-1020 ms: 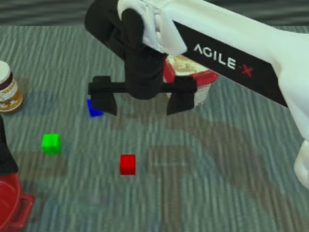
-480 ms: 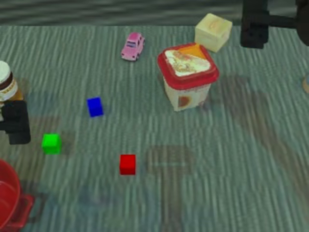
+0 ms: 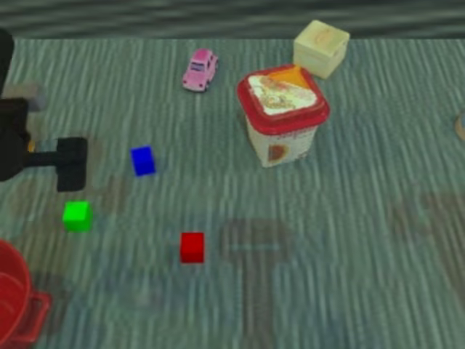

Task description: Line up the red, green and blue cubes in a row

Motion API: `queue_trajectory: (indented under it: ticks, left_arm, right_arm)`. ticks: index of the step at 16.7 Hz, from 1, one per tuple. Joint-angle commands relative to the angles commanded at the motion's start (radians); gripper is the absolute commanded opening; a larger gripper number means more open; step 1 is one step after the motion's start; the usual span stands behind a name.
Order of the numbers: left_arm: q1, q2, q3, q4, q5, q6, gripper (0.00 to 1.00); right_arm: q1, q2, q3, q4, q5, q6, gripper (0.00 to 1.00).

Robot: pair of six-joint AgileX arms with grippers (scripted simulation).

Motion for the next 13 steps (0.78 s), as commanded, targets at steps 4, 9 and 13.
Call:
queue_trajectory:
  ticks: [4, 9, 13]
  left_arm:
    - [-0.017, 0.259, 0.183, -0.117, -0.001, -0.019, 1.0]
    - [-0.03, 0.44, 0.328, -0.187, -0.001, -0.033, 1.0]
    - [-0.031, 0.459, 0.346, -0.193, -0.001, -0.035, 1.0]
  right_arm:
    - [-0.101, -0.284, -0.315, 0.208, -0.063, -0.092, 1.0]
    - [-0.172, -0.501, -0.53, 0.379, -0.127, -0.144, 1.0]
    - [-0.179, -0.525, -0.552, 0.397, -0.135, -0.148, 1.0]
